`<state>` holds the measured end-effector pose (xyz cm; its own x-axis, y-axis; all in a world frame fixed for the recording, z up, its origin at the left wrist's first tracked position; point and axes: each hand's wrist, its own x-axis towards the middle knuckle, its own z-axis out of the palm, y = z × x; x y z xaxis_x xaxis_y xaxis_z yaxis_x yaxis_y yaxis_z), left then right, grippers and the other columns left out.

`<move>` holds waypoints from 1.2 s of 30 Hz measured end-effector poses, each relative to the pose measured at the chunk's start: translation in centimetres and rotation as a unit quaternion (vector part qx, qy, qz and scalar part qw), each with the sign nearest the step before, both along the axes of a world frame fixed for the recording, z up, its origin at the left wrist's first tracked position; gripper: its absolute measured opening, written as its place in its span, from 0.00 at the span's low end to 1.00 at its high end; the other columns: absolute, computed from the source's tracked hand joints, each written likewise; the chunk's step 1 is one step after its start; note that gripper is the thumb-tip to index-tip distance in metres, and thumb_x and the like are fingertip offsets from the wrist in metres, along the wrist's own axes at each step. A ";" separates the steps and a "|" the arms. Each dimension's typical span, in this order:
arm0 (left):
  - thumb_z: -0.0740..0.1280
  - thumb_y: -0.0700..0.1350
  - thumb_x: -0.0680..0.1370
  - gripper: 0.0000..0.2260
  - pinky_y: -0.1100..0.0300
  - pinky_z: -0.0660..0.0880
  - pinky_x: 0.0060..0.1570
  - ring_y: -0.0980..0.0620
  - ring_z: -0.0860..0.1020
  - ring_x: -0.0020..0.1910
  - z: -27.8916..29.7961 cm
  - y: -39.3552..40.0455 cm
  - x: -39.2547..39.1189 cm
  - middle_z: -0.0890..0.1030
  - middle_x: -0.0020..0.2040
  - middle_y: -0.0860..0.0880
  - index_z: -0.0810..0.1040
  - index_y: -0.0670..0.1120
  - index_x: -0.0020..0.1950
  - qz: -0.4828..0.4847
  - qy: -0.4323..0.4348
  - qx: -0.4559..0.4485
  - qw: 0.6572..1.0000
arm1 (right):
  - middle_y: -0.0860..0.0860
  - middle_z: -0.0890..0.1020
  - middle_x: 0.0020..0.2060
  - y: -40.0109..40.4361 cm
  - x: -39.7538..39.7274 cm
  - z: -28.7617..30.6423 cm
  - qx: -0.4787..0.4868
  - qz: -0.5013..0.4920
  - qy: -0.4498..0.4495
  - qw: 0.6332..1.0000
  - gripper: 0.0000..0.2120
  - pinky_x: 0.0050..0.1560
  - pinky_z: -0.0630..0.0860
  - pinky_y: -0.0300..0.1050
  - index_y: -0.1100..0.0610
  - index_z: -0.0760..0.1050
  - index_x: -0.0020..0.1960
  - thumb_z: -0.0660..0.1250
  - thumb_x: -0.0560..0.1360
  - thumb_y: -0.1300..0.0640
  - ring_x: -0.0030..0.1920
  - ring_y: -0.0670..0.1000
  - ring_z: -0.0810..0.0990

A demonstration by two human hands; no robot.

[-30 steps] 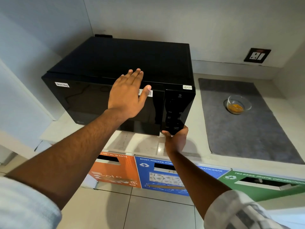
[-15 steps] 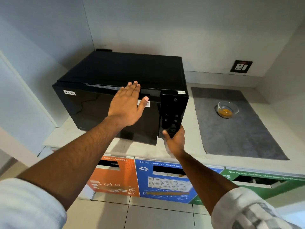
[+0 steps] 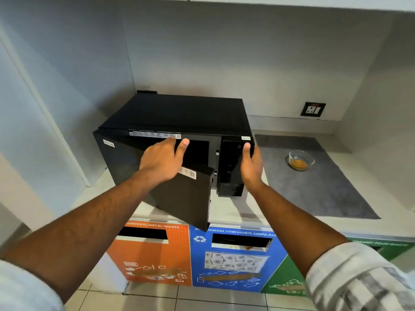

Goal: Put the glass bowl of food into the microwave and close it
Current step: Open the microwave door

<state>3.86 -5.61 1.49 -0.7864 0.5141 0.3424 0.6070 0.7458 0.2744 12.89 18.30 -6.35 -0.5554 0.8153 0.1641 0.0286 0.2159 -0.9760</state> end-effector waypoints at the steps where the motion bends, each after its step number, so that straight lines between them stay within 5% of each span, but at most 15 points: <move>1: 0.36 0.71 0.75 0.40 0.45 0.75 0.53 0.38 0.79 0.57 0.4 -0.7 -0.2 0.83 0.58 0.43 0.77 0.47 0.62 0.008 -0.003 0.001 1.000 | 0.51 0.76 0.71 0.0 -0.2 0.8 0.012 -0.009 0.003 1.000 0.26 0.68 0.71 0.47 0.52 0.65 0.77 0.56 0.83 0.40 0.71 0.55 0.75; 7: 0.39 0.72 0.76 0.39 0.42 0.75 0.56 0.36 0.78 0.57 1.7 -4.2 -1.6 0.82 0.56 0.41 0.79 0.45 0.53 0.069 -0.050 0.003 0.996 | 0.53 0.73 0.75 -0.6 -1.1 4.0 0.099 -0.069 -0.058 0.991 0.25 0.69 0.72 0.50 0.53 0.66 0.77 0.62 0.83 0.48 0.73 0.57 0.73; 11: 0.45 0.69 0.78 0.36 0.42 0.72 0.60 0.35 0.74 0.65 1.6 -6.8 -3.1 0.77 0.65 0.38 0.75 0.40 0.61 0.096 -0.105 -0.023 0.990 | 0.54 0.68 0.78 -1.4 -1.3 4.6 0.201 -0.070 -0.124 0.969 0.22 0.74 0.69 0.53 0.55 0.69 0.75 0.61 0.83 0.51 0.78 0.57 0.66; 15: 0.52 0.65 0.80 0.37 0.42 0.59 0.75 0.36 0.56 0.79 1.3 -8.7 -4.0 0.60 0.79 0.38 0.62 0.36 0.76 0.114 -0.135 -0.064 0.982 | 0.55 0.68 0.78 -2.4 -1.4 4.8 0.295 -0.060 -0.175 0.937 0.21 0.80 0.56 0.54 0.57 0.73 0.73 0.59 0.83 0.52 0.81 0.56 0.59; 20: 0.59 0.62 0.79 0.41 0.45 0.53 0.79 0.39 0.49 0.81 1.0 -10.4 -4.4 0.48 0.82 0.39 0.48 0.37 0.80 0.126 -0.124 -0.144 0.974 | 0.56 0.67 0.79 -3.3 -1.3 4.9 0.391 -0.046 -0.245 0.886 0.25 0.81 0.48 0.58 0.58 0.68 0.77 0.57 0.83 0.49 0.81 0.57 0.59; 31: 0.59 0.67 0.76 0.47 0.43 0.50 0.79 0.37 0.48 0.81 0.1 -12.4 -4.7 0.49 0.81 0.36 0.49 0.35 0.80 0.191 -0.103 -0.174 0.960 | 0.55 0.57 0.82 -2.4 -0.1 3.5 0.483 -0.005 -0.333 0.810 0.33 0.82 0.46 0.58 0.55 0.53 0.83 0.55 0.83 0.41 0.83 0.58 0.52; 36: 0.57 0.73 0.72 0.52 0.45 0.49 0.79 0.38 0.48 0.81 -1.0 -14.3 -5.3 0.48 0.82 0.37 0.47 0.37 0.80 0.183 -0.066 -0.177 0.965 | 0.55 0.57 0.82 -2.4 0.0 3.3 0.487 -0.006 -0.336 0.806 0.34 0.82 0.48 0.59 0.55 0.53 0.83 0.54 0.82 0.40 0.83 0.58 0.53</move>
<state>-1.46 -19.95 0.53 -0.9624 0.2595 0.0807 0.2619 0.9649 0.0194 12.85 15.94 -3.00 -0.7788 0.4869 0.3956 0.4877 0.8665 -0.1064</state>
